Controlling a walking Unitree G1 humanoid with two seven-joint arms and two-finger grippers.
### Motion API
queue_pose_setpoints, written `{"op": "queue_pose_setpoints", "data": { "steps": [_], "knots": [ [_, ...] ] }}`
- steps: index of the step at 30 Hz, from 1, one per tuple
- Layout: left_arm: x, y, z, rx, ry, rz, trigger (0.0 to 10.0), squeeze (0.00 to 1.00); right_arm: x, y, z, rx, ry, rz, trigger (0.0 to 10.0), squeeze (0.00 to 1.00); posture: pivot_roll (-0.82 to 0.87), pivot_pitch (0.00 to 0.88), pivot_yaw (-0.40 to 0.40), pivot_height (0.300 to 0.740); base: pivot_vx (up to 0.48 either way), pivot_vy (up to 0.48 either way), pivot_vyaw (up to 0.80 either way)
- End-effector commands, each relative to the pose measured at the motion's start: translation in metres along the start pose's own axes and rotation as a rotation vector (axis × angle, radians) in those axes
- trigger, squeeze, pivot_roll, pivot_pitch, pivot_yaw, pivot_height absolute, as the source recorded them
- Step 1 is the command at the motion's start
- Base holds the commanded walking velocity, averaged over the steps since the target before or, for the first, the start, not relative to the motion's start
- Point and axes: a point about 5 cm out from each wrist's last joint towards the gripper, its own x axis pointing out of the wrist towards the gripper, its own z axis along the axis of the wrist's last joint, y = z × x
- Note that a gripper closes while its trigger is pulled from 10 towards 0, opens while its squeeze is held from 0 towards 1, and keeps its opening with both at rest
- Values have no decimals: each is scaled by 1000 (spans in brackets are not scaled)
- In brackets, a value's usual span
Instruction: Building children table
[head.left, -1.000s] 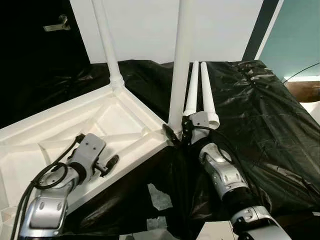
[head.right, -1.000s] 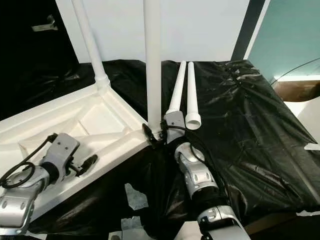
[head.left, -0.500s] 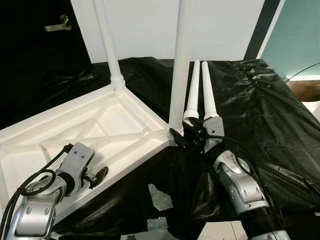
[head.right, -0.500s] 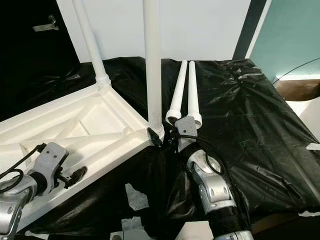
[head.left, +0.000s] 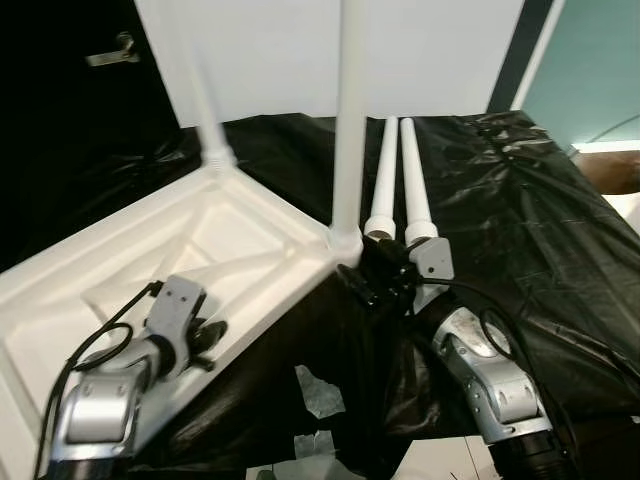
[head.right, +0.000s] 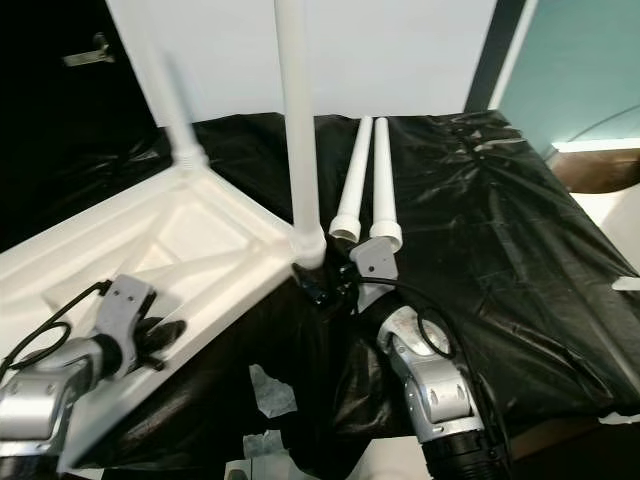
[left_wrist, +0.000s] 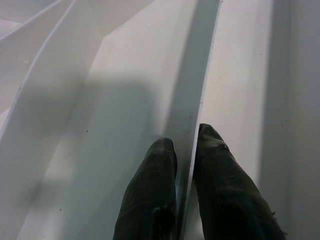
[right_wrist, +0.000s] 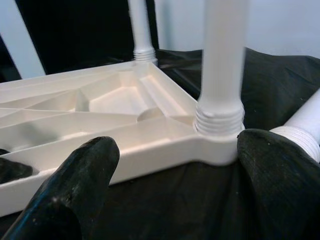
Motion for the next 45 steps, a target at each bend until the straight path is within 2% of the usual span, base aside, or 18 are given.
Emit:
{"op": "queue_pose_setpoints", "data": {
  "steps": [1,7,8,10,15,16,19,20,24,29,32,33,35,36,37,38,40,45],
  "knots": [
    [2,16,-1,-21,-1,282,0,0,3,-1,3,7,-3,-2,10000,0,106,33,22,740,0,0,0],
    [13,11,10,-20,-25,304,0,0,10,0,5,16,-3,4,10000,0,105,34,18,740,0,0,0],
    [21,4,18,-5,-41,300,10000,0,14,2,4,23,0,15,10000,0,112,34,13,740,0,0,0],
    [34,-10,34,21,-90,280,10000,0,22,6,4,29,10,27,10000,0,113,32,15,740,0,0,0],
    [37,-15,38,9,-105,260,10000,0,24,7,3,28,15,31,10000,0,112,31,15,740,0,0,0],
    [37,-20,42,-20,-136,221,10000,1000,25,8,2,28,20,36,10000,0,111,30,17,740,0,0,0],
    [34,-22,45,-37,-164,179,10000,1000,27,9,1,29,29,41,10000,0,109,30,20,740,0,0,0],
    [28,-22,50,-32,-195,147,10000,0,28,8,0,28,35,44,10000,0,110,31,20,740,0,0,0],
    [8,-15,69,14,-352,110,10000,0,31,5,-4,37,58,31,10000,0,113,31,19,740,0,0,0],
    [4,-11,71,19,-376,121,10000,0,32,4,-5,39,65,25,10000,0,118,32,16,740,0,0,0],
    [-2,-2,72,30,-384,176,10000,0,34,3,-7,41,78,20,10000,0,124,32,15,740,0,0,0],
    [-9,10,71,34,-387,251,10000,0,36,1,-10,35,95,5,10000,0,130,29,12,740,0,0,0],
    [-28,44,64,31,-358,495,10000,0,42,-4,-16,54,134,-17,10000,0,139,22,6,740,0,0,0],
    [-28,44,64,31,-358,495,10000,0,42,-4,-16,54,134,-17,10000,0,139,22,6,740,0,0,0],
    [-37,55,62,57,-346,598,10000,0,45,-6,-17,63,141,-18,10000,0,141,22,5,740,0,0,0],
    [-37,55,62,57,-346,598,10000,0,45,-6,-17,63,141,-18,10000,0,141,22,5,740,0,0,0],
    [-49,68,57,122,-313,714,10000,0,49,-6,-20,74,165,-11,10000,0,151,17,-2,740,0,0,0],
    [-63,76,50,183,-280,771,10000,0,56,-7,-29,74,235,-18,10000,0,168,12,-10,740,0,0,0]
  ]
}}
